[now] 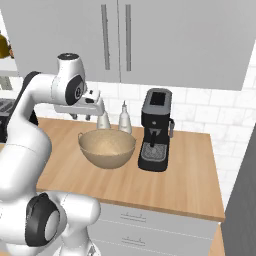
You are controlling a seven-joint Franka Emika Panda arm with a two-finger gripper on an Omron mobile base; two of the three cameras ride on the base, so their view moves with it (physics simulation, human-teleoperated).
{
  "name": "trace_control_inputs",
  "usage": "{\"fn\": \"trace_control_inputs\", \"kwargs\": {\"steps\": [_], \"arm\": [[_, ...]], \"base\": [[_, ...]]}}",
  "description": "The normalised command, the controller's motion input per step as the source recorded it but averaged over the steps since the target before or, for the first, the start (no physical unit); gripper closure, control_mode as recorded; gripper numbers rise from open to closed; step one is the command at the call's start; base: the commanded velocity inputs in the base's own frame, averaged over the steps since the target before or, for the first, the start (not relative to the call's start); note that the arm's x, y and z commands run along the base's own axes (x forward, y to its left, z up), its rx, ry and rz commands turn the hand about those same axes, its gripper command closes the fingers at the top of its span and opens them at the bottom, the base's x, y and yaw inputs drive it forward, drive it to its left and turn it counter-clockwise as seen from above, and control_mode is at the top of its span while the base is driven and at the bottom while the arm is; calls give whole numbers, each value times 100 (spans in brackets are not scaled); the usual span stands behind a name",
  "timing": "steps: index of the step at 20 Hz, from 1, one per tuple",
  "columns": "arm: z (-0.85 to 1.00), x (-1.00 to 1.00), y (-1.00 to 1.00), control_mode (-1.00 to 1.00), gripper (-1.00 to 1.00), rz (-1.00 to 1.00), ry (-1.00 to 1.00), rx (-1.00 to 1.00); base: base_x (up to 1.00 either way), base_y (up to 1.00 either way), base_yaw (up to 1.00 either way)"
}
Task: Open the cabinet, pick up the bread from the cabinet and place it in the basket. Then move the basket to the dining counter.
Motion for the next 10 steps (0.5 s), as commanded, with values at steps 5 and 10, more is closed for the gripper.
{"fn": "trace_control_inputs", "kwargs": {"steps": [5,10], "arm": [[-4,-20,-3,-100,-100,0,-2,0],[12,-29,-3,-100,-100,0,-31,0]], "base": [[0,0,0],[0,0,0]]}}
